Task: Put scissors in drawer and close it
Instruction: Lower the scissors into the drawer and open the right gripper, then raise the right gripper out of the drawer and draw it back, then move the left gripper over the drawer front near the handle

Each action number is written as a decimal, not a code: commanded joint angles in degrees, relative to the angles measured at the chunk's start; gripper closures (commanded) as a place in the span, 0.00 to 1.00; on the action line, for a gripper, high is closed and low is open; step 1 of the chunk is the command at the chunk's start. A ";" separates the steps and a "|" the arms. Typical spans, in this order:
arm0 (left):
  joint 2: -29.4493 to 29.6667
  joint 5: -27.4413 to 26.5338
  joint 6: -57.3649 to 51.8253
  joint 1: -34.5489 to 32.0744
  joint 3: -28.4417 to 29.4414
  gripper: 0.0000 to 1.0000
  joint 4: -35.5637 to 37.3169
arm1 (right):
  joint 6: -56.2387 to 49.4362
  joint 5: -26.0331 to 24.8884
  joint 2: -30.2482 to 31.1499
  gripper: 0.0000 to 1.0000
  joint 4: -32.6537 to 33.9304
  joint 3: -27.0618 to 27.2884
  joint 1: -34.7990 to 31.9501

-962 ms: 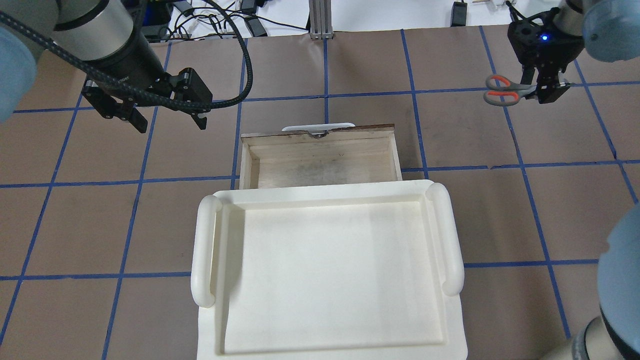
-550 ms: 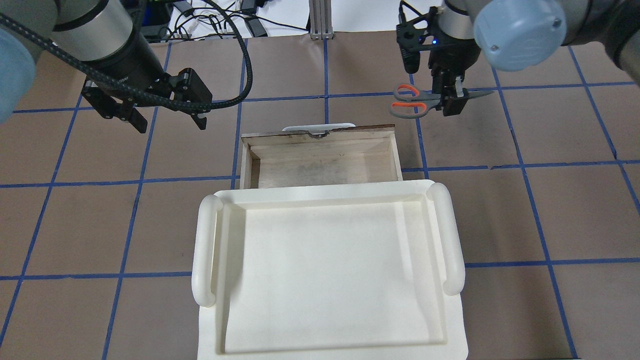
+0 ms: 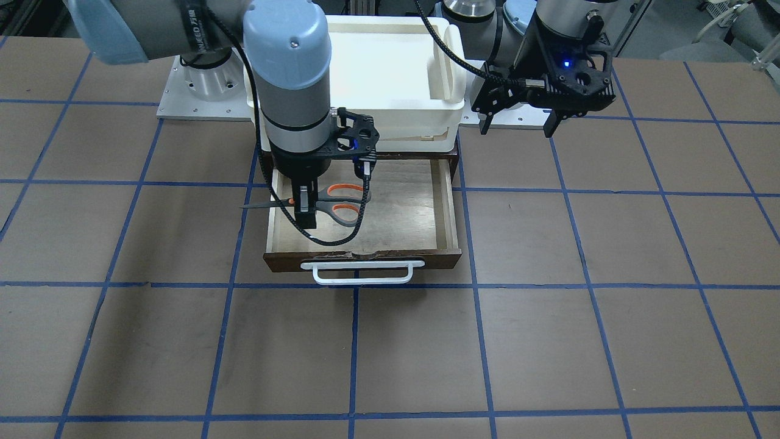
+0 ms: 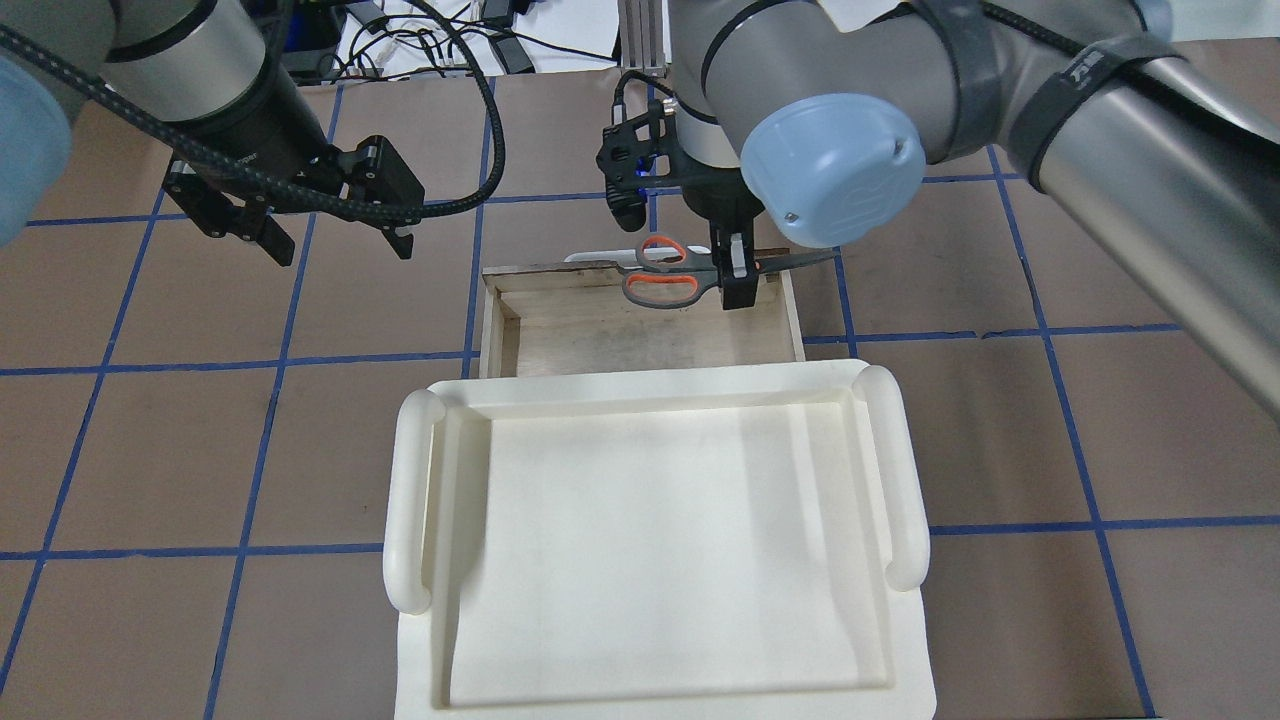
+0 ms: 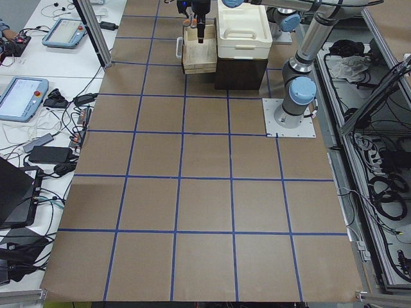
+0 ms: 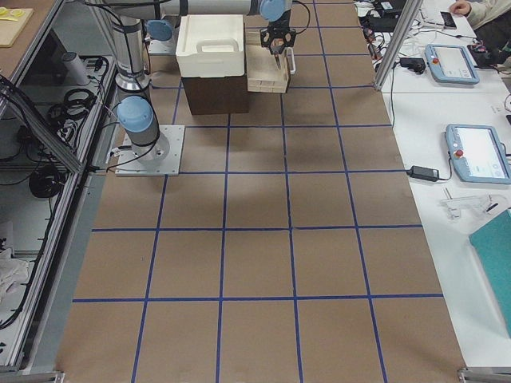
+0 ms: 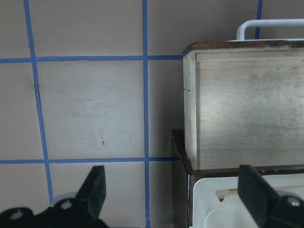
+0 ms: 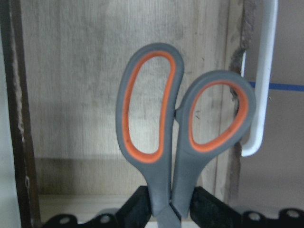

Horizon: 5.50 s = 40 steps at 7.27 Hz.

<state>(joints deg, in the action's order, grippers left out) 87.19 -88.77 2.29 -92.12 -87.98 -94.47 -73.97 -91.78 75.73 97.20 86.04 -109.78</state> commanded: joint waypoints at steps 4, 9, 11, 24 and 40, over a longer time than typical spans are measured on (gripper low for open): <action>-0.09 0.00 0.00 0.01 0.00 0.00 -0.01 | 6.81 3.53 -3.30 1.00 2.80 2.20 -4.21; -0.26 0.00 0.00 0.01 0.00 0.00 -0.45 | 9.98 3.36 -3.58 0.37 3.43 2.20 -6.59; -0.26 0.00 0.00 0.01 0.00 0.00 -0.45 | 10.95 3.45 -3.23 0.03 5.70 1.76 -6.24; -0.79 0.00 0.00 0.01 -0.09 0.00 -1.94 | 63.95 0.21 13.12 0.00 2.55 2.64 15.03; 30.64 -1.93 11.25 -11.59 11.42 0.01 32.73 | 78.01 2.66 15.94 0.00 -2.18 2.73 15.56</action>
<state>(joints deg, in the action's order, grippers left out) 113.27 -90.45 12.94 -102.50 -78.04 -65.25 3.98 -88.97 91.64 95.71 88.74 -94.30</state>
